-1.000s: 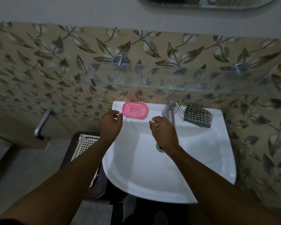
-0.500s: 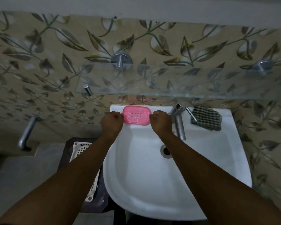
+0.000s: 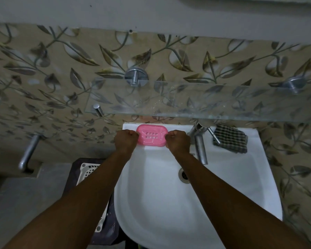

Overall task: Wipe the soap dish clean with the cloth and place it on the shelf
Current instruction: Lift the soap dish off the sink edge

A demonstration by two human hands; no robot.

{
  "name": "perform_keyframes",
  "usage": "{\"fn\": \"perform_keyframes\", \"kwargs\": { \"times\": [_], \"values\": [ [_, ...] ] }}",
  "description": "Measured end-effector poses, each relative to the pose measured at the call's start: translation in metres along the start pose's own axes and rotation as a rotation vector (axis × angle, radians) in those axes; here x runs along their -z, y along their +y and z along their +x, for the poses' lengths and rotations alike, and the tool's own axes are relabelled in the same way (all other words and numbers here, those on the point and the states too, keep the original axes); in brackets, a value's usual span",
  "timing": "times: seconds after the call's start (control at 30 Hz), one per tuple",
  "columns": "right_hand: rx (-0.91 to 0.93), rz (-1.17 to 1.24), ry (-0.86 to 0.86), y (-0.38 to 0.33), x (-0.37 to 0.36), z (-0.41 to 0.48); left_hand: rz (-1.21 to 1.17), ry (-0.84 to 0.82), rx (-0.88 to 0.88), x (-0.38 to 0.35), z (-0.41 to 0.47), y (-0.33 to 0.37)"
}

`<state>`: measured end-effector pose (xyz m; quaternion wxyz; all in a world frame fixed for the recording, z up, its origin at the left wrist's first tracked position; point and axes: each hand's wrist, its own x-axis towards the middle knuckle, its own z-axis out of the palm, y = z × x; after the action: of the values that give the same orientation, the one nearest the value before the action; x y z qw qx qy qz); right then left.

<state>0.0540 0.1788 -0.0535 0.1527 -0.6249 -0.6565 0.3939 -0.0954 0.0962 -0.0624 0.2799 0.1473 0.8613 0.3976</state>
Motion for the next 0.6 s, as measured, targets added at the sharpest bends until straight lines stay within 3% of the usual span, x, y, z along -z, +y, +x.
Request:
{"fn": "perform_keyframes", "kwargs": {
  "times": [0.27, 0.6],
  "values": [
    [-0.017, 0.082, -0.002, -0.004, 0.004, 0.002, -0.069, 0.014, 0.074, 0.003, -0.002, 0.007],
    [0.038, -0.011, 0.025, -0.013, 0.020, -0.009, -0.040, 0.046, 0.050, 0.014, -0.023, 0.017]
  ]
}}
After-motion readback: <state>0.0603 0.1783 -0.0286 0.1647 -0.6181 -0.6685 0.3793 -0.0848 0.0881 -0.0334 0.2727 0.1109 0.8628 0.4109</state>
